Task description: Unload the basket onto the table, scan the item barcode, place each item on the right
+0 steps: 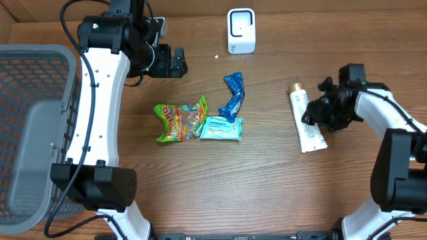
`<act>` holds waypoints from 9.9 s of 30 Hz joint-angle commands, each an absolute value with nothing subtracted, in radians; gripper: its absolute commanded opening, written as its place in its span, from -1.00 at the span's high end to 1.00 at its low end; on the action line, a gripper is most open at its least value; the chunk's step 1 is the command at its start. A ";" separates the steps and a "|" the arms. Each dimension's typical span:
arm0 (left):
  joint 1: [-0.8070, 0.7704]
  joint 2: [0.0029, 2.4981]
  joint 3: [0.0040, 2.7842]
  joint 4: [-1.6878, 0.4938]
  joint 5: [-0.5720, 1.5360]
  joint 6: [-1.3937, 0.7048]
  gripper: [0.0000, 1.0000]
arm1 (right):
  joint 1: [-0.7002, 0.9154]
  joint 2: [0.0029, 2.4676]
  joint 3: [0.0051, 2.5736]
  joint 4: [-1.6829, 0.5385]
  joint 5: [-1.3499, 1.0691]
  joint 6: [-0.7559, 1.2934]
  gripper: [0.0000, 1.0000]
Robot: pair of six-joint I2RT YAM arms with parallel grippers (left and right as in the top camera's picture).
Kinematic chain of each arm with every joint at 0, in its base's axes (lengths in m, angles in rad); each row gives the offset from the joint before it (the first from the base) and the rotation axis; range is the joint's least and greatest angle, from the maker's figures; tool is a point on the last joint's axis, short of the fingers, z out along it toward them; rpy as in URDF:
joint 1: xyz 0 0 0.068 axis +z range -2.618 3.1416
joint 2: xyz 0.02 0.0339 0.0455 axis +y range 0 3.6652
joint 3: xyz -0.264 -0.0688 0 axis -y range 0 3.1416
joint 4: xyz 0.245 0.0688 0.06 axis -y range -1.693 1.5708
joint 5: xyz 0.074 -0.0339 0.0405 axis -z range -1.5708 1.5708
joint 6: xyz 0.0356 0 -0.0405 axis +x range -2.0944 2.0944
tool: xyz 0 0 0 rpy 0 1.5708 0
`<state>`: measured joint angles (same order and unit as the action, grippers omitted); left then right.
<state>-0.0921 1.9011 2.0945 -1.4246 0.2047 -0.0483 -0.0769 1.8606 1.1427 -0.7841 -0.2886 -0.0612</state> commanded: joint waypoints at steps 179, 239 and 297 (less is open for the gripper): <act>-0.099 1.897 2.111 -1.425 0.202 -0.029 -1.00 | 0.421 2.449 1.930 0.163 0.788 -0.997 0.92; -0.099 1.897 2.111 -1.425 0.202 -0.029 -1.00 | 0.099 1.852 1.763 -1.256 0.038 0.221 0.92; -0.099 1.897 2.111 -1.425 0.202 -0.029 -0.99 | 0.029 1.811 1.523 -0.898 -0.486 0.311 -0.76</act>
